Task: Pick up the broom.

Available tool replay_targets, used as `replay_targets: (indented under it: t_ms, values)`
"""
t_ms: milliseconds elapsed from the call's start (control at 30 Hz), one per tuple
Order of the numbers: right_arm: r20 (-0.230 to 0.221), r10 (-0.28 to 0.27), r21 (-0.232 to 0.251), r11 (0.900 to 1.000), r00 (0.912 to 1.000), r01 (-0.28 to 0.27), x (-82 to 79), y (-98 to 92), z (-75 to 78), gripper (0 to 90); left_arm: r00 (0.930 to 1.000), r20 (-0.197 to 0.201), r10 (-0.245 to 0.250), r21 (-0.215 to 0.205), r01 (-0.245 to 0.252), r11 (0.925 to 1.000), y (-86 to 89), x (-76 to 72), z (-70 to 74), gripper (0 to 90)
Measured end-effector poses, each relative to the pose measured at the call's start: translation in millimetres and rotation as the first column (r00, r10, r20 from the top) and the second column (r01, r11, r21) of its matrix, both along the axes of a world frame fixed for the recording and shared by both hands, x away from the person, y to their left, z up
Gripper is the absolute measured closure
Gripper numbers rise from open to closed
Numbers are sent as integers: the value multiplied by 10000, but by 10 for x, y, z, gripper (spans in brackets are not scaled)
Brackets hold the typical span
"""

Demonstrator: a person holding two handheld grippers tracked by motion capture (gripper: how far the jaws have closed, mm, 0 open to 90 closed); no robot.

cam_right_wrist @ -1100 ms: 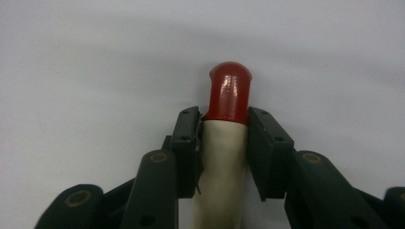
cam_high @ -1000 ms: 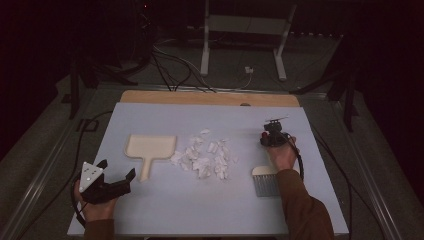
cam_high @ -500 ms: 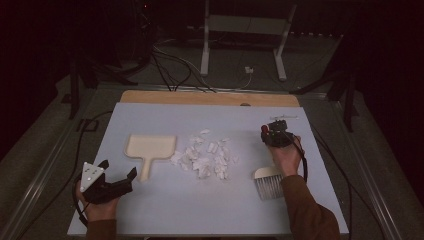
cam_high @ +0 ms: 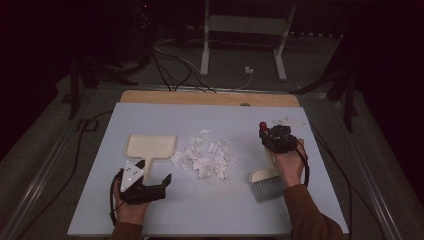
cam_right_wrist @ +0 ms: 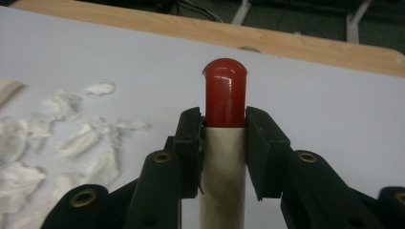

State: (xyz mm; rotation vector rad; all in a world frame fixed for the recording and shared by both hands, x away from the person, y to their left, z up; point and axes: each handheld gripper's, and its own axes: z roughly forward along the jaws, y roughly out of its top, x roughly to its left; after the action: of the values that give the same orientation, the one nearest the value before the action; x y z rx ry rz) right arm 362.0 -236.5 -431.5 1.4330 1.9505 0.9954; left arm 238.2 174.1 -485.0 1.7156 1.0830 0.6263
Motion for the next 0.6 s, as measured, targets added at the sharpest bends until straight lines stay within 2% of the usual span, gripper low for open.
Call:
replay_targets:
  t_ms: [33,67,133,167,200,267,300,333,367,400,500,533,567,600]
  values:
    - [71,69,10,10000,10000,-69,-22,21,18,689,9997,-51,-225,-120,224,9997,-108,18,16,8]
    - [161,161,9,9999,9997,-161,-44,46,35,689,9997,-51,-225,-120,224,9997,-108,18,16,8]
    - [362,300,32,9995,9989,-302,-88,92,79,689,9980,-234,-583,-380,573,9976,-260,51,34,11]
    - [455,358,95,9993,9983,-362,-109,114,101,689,9980,-234,-583,-380,573,9976,-260,51,34,17]
    - [455,358,95,9993,9983,-362,-109,114,101,689,9969,-304,-719,-395,707,9967,-318,63,38,17]
    - [735,531,246,9982,9959,-550,-176,186,166,689,9904,-531,-1275,-439,1252,9912,-516,82,37,34]
    - [808,622,254,9976,9948,-644,-195,212,183,689,9904,-531,-1275,-439,1252,9912,-516,82,37,40]
    - [858,685,267,9971,9940,-710,-215,238,202,689,9833,-669,-1692,-406,1668,9852,-664,82,22,44]
    - [916,756,283,9965,9929,-785,-233,262,219,689,9833,-669,-1692,-406,1668,9852,-664,82,22,50]
    - [963,802,323,9960,9921,-837,-248,285,234,689,9764,-785,-2013,-412,1986,9792,-800,89,5,53]
    - [1079,948,414,9942,9896,-997,-291,341,269,689,9673,-922,-2361,-502,2323,9713,-957,111,4,62]
    - [1079,948,414,9942,9896,-997,-291,341,269,689,9673,-922,-2361,-502,2323,9713,-957,111,4,66]
    - [1118,1091,466,9923,9877,-1149,-329,376,287,689,9608,-1022,-2578,-616,2525,9656,-1041,131,17,73]
    - [1147,1140,530,9913,9868,-1206,-350,390,297,689,9574,-1097,-2670,-670,2609,9630,-1084,145,25,77]
